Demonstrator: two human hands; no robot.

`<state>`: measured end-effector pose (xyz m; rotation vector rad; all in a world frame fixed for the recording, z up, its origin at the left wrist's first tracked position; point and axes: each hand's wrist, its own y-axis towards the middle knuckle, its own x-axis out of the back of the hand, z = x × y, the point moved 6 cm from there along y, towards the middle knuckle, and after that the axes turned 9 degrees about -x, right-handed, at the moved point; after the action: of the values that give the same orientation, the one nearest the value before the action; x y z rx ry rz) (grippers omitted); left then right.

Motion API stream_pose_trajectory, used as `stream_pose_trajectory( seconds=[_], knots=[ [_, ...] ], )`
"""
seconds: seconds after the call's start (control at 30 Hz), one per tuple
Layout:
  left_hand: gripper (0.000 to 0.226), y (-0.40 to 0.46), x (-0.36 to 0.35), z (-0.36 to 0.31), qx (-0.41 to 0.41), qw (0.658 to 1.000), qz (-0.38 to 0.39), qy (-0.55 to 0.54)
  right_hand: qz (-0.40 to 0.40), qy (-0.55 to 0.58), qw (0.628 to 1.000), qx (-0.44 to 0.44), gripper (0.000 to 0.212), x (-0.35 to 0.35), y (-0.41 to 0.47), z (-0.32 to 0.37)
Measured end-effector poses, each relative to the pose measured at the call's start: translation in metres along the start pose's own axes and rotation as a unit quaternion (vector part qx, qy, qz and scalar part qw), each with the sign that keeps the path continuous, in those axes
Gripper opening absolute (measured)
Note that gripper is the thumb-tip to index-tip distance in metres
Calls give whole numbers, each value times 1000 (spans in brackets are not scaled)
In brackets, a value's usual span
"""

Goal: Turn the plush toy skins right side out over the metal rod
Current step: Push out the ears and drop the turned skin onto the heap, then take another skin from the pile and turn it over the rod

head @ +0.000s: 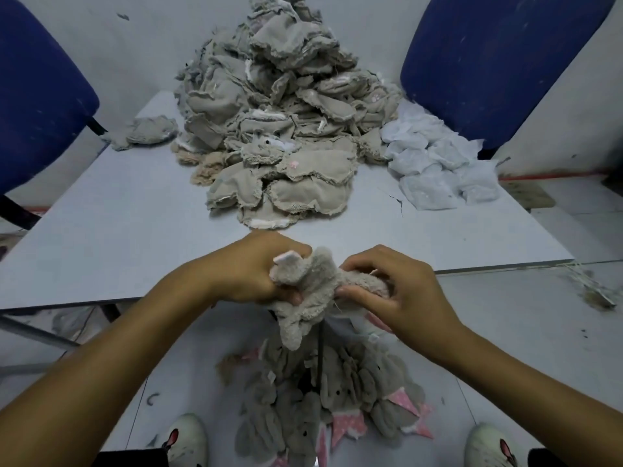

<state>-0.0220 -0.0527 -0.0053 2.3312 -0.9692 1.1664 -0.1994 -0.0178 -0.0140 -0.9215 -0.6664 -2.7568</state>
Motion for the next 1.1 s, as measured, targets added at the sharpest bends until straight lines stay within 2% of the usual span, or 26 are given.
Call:
stream_pose_trajectory(
  seconds=[0.1, 0.23, 0.33, 0.37, 0.43, 0.5, 0.53, 0.6, 0.63, 0.73, 0.8, 0.9, 0.97, 1.03, 1.1],
  knots=[
    [34, 3, -10, -1, 42, 993, 43, 98, -13, -20, 1000, 16, 24, 0, -1, 5],
    [28, 11, -21, 1, 101, 968, 67, 220, 14, -33, 999, 7, 21, -6, 0, 4],
    [32, 17, -28, -5, 84, 957, 59, 270, 35, -54, 998, -1, 19, -11, -3, 2],
    [33, 15, -27, -6, 80, 965, 67, 242, 33, -58, 998, 6, 18, -11, -3, 2],
    [27, 9, -21, -7, 62, 993, 64, 81, -3, -60, 998, 30, 19, -6, -2, 6],
    [27, 6, -6, -16, 11, 993, -15, -118, -73, -49, 995, 46, 18, 5, 0, 10],
    [24, 6, 4, -20, -28, 984, -72, -163, -103, -41, 992, 56, 16, 9, 2, 14],
    [22, 3, 18, -25, -92, 969, -160, -164, -116, -43, 989, 74, 11, 11, 4, 19],
    [25, 2, 18, -24, -101, 971, -168, -134, -89, -57, 991, 79, 8, 7, 4, 20],
    [13, 7, -7, -11, -20, 998, -56, -2, 32, -105, 992, 62, 7, -13, 2, 11],
    [16, 12, -18, -5, 7, 997, -20, 69, 46, -109, 992, 51, 7, -17, 1, 6],
    [34, 14, -15, -7, 7, 999, -23, 37, 57, -112, 991, 51, 5, -15, 3, 7],
    [17, 12, -7, -8, 7, 999, -30, -45, 44, -80, 995, 28, 9, -6, 6, 9],
    [19, 13, 17, -16, -15, 982, -127, -135, 5, 37, 999, -30, 18, 14, 18, 10],
    [16, 18, 51, -20, -41, 943, -260, -202, -52, 161, 983, -76, 25, 39, 40, 10]
  ],
)
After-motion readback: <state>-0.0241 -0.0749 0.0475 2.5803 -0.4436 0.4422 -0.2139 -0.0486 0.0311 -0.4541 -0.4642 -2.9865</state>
